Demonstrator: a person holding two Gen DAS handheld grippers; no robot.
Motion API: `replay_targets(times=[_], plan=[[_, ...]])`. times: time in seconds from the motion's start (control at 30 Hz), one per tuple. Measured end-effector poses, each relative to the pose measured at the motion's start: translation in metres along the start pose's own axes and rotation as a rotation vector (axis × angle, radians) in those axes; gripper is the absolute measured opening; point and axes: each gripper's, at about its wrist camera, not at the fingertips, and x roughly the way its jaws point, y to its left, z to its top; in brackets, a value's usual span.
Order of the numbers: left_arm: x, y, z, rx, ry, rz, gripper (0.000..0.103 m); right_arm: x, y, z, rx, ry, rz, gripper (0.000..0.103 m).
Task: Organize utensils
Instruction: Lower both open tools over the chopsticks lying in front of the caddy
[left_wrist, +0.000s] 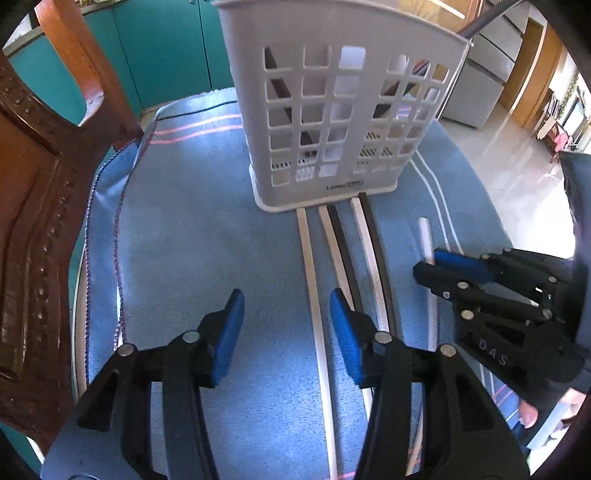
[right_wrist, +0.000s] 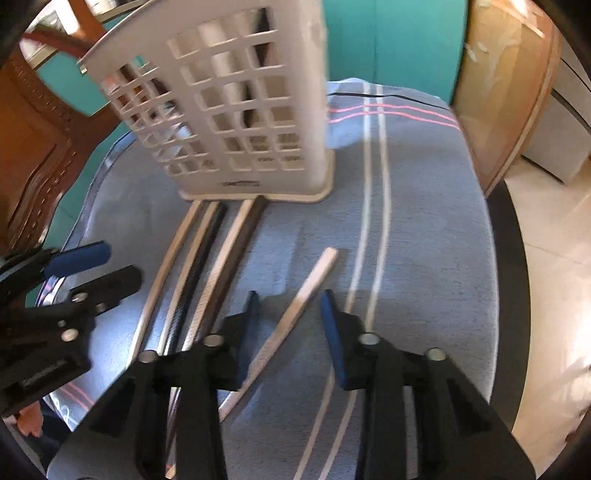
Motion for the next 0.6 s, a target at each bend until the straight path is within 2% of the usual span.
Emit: replay_targets(times=[0.03, 0.17, 0.4, 0.47, 0.6], plan=[[0.001, -0.001, 0.000, 0.003, 0.005, 0.000, 0.049, -0.001, 0.005, -0.002, -0.024, 0.003, 0.011, 0.018], [0.008, 0.000, -0.001, 0.008, 0.017, 0.001, 0.049, -0.004, 0.018, -0.007, -0.134, 0.011, 0.014, 0.017], [0.024, -0.002, -0.008, 0.022, 0.044, 0.016, 0.049, -0.003, 0.013, 0.000, -0.085, 0.010, -0.010, 0.019], [0.032, -0.003, -0.008, 0.023, 0.051, 0.016, 0.036, 0.000, 0.006, -0.002, -0.071, 0.006, -0.021, 0.024], [0.035, -0.002, -0.010, 0.028, 0.058, 0.014, 0.028, 0.000, 0.001, -0.003, -0.055, 0.001, -0.036, 0.028]])
